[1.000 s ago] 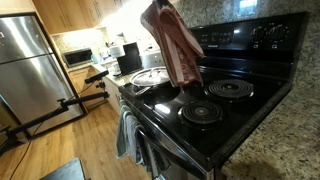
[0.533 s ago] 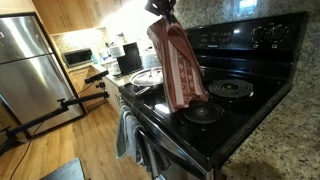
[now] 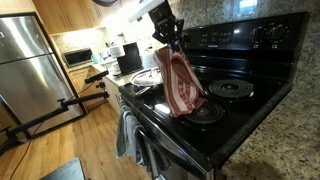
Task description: Remove the red and pink towel from the oven door and put it on the right side of the countertop
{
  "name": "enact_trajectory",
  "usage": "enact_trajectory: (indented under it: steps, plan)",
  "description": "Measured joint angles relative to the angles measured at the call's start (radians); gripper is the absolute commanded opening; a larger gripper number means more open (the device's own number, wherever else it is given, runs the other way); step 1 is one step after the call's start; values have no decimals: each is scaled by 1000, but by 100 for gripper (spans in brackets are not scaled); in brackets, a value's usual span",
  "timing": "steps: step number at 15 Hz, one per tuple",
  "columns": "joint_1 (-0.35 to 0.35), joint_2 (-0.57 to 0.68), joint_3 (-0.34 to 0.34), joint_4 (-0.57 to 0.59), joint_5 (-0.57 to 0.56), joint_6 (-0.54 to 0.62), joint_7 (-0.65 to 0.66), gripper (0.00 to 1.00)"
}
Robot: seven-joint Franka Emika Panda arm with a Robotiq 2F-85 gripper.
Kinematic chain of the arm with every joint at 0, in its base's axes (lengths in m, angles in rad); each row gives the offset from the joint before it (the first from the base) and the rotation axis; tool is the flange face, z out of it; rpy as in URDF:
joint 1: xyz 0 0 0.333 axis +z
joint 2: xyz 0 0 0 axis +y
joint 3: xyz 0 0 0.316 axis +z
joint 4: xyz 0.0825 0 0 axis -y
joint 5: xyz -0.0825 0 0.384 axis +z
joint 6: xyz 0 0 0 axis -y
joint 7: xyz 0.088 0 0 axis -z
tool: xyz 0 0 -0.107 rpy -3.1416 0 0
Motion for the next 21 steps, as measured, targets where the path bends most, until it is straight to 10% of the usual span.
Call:
enact_trajectory:
  steps: [9, 21]
  plan:
    - [29, 37, 31, 30, -26, -21, -2, 1]
    - [86, 11, 74, 363, -7, -133, 0, 1]
